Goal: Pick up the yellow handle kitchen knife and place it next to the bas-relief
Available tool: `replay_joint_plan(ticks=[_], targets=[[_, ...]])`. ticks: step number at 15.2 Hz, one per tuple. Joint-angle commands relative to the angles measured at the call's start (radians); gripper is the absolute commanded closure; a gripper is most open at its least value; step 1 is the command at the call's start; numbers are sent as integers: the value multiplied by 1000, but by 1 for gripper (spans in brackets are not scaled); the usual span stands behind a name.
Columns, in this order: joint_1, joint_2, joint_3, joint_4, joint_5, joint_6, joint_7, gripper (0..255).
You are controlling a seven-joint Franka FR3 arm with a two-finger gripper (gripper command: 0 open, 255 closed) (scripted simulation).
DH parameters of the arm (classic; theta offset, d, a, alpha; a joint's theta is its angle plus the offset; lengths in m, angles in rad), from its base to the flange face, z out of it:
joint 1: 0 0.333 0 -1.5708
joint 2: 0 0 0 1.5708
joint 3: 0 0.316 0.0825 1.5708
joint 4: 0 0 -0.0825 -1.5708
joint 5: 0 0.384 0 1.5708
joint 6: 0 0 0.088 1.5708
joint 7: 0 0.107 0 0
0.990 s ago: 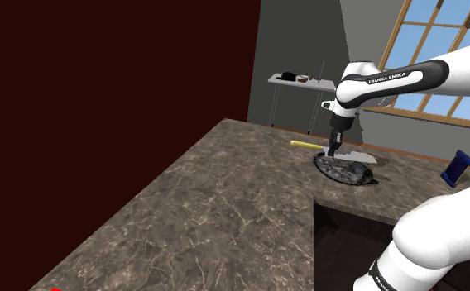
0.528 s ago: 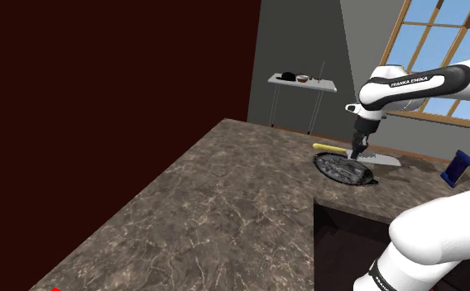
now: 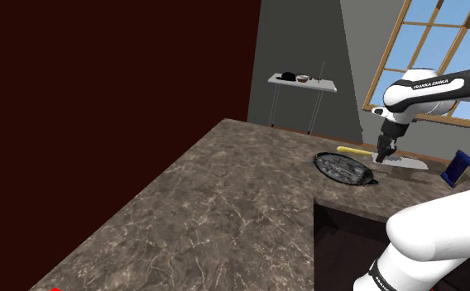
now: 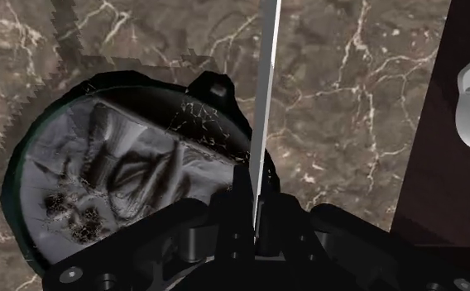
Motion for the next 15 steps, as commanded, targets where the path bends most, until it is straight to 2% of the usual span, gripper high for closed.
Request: replay_joint_plan(ticks=[1, 7, 11, 15], targets=[[-15, 13, -40, 30, -12, -9, -54, 255], [-41, 84, -175, 118, -27, 0, -220, 255], [-38, 166, -286, 204, -3, 11, -352, 255], [-33, 190, -307, 167, 2, 69, -359, 255]])
